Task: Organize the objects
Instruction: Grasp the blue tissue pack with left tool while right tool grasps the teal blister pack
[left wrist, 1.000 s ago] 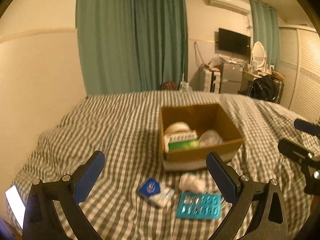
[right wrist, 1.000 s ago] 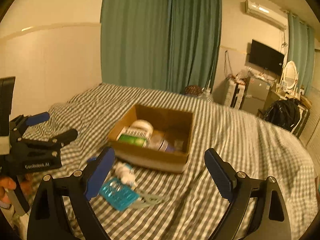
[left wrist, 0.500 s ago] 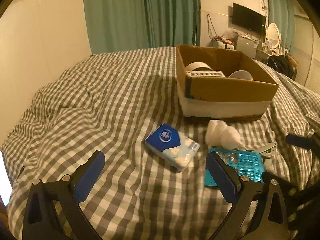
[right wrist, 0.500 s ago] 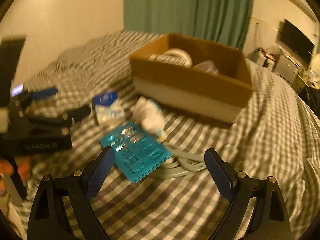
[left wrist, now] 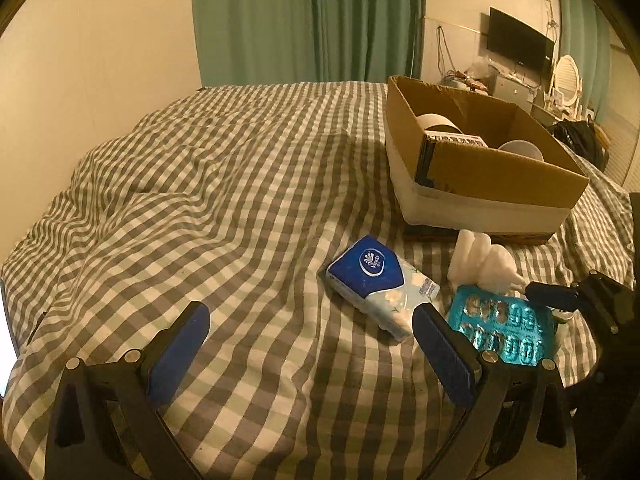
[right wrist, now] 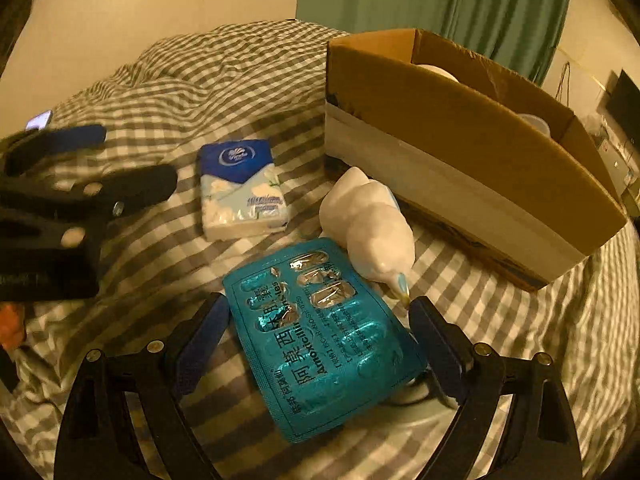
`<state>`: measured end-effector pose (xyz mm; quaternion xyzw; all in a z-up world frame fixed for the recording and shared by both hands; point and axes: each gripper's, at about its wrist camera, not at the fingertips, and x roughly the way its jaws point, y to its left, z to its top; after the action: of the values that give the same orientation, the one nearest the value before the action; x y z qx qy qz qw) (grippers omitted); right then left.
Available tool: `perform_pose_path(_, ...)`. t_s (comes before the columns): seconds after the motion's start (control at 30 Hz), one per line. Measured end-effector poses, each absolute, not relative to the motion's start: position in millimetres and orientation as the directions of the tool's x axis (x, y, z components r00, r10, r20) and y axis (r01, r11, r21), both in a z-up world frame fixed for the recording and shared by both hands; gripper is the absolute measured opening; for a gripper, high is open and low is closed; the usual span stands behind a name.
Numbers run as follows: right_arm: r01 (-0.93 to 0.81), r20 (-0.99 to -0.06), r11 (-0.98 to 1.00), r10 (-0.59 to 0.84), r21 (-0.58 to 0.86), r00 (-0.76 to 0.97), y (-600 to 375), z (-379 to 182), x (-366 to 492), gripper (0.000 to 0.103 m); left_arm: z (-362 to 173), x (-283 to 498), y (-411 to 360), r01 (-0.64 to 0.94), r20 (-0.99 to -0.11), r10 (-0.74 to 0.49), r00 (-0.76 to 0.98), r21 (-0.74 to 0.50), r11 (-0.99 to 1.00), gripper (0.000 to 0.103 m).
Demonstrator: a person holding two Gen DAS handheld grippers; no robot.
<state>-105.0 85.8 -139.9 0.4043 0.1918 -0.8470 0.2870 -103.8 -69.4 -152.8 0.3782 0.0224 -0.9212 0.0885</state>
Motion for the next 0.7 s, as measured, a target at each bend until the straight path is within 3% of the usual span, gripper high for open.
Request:
perform_pose_path(0.2,0.624,-0.803,-0.779,-0.334,-0.061,-0.495,98.7,-134.4,-99.6,0.073,-151.4,-103.9,-64.1,0.168,-0.696,-0.147,-0.702,0.039,-0.985,0.103)
perform_pose_path(0.6,0.514,-0.741,-0.858,-0.333,-0.019,-0.583,162.8,-94.3,-84.9,0.071,-150.6,-121.6,-38.8,0.183,-0.712,-0.157,-0.684,0.042,-0.982,0.103)
perform_pose_path(0.7,0.47,-0.714,-0.878,-0.273,-0.089,-0.644,176.5,-82.9,-87.8,0.071,-153.5,-136.8,-31.2,0.184,-0.715,-0.157,-0.681,0.04,-0.982,0.103)
